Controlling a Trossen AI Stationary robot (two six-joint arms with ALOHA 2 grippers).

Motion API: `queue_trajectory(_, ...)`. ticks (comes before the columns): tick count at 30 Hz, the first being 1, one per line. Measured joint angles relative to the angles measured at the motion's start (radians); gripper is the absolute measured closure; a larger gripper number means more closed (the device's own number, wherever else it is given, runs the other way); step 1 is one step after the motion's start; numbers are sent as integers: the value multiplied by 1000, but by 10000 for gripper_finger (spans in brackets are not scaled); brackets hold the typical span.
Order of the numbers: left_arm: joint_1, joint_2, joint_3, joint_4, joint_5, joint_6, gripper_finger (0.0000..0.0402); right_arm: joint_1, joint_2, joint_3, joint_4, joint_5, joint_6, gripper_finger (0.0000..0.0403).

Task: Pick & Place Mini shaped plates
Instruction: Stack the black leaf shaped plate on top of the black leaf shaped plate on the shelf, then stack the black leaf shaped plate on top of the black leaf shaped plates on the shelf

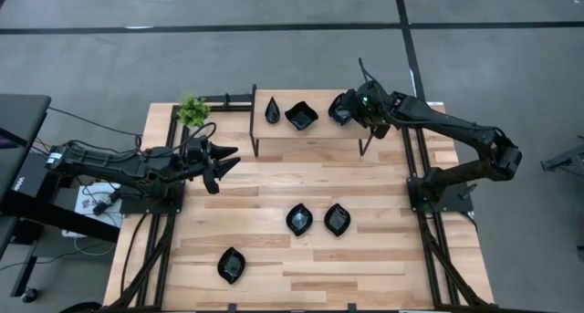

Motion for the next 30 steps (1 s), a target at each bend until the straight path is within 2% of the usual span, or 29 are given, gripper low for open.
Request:
queue_trajectory(7, 0, 0, 0, 0, 0, 0, 216, 0, 0, 0, 8, 13, -27, 339)
queue_trajectory(11, 0, 0, 0, 0, 0, 0, 216, -3, -9, 0, 14, 17, -44, 318)
queue_trajectory(24, 0, 0, 0, 7, 0, 0, 216, -7, -167, 62, -23, 12, -186, 333)
queue_trajectory(26, 0, 0, 0, 7, 0, 0, 216, 20, -192, 62, -22, -39, -263, 336)
queue_trajectory(30, 0, 0, 0, 7, 0, 0, 216, 116, -246, 62, -77, -239, -444, 337)
